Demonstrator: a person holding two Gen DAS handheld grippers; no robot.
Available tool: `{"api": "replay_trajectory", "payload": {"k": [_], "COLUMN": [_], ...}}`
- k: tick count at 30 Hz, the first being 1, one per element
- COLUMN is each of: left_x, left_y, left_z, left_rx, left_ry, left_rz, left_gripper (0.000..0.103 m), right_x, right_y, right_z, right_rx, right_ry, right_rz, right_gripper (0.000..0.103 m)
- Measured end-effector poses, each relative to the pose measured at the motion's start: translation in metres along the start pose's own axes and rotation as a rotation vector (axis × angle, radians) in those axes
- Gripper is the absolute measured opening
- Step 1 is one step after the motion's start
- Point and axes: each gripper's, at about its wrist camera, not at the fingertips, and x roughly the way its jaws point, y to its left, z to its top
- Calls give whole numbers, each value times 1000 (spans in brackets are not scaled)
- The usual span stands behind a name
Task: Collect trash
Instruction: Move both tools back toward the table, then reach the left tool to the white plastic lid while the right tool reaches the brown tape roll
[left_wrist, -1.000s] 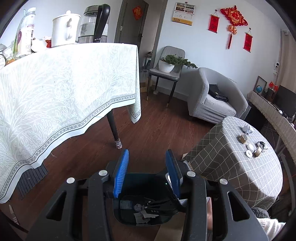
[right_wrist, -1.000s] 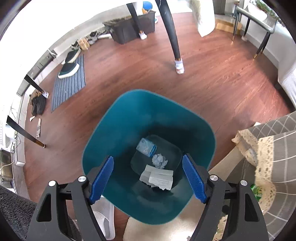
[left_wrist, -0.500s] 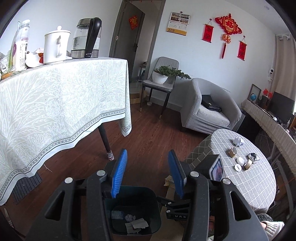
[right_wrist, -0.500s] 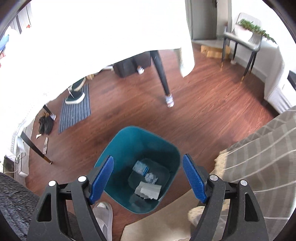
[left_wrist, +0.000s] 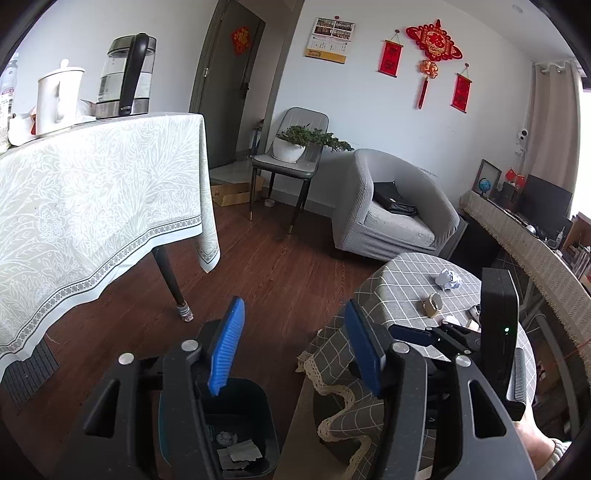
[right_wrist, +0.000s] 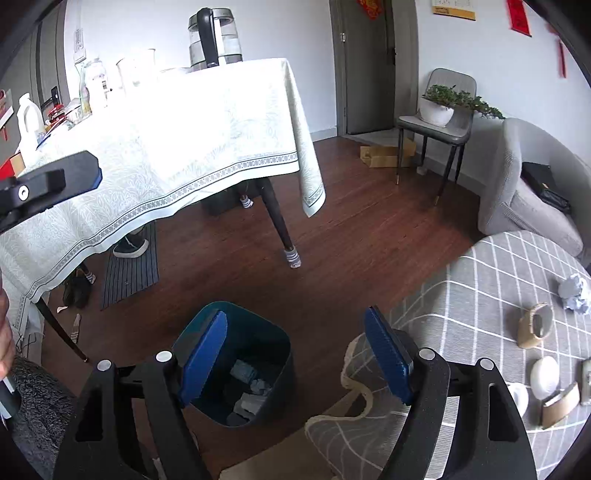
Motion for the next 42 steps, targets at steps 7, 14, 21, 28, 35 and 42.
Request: {"api": "replay_trajectory", "payload": {"k": [7,14,21,28,35,42], "left_x": [25,56,82,106,133,160], "left_y": [-37,-79,-115,-148,-179,-209], "left_z": [-6,-16,-30,-43,-56,-72], "left_rx": [44,92,137,178,213,252], "left_ry": [32,75,118,163,215,267], "left_rz": [-33,-77,-109,-135,-173,-198], "left_gripper": [64,65,65,65,64,58], "right_x": [-32,-58,-84,-107,-121,-131], "right_y": [-42,-82,-119,-148,-174,-196], "right_z": [-7,-26,-41,-56,-75,-88], "right_rx": [41,88,139,188,224,261], "right_ry": [-33,-50,-69,-84,-70,-57], "right_rz": [-55,-121,-182,-220,-258,-268], "right_gripper": [78,78,78,78,78,79]}}
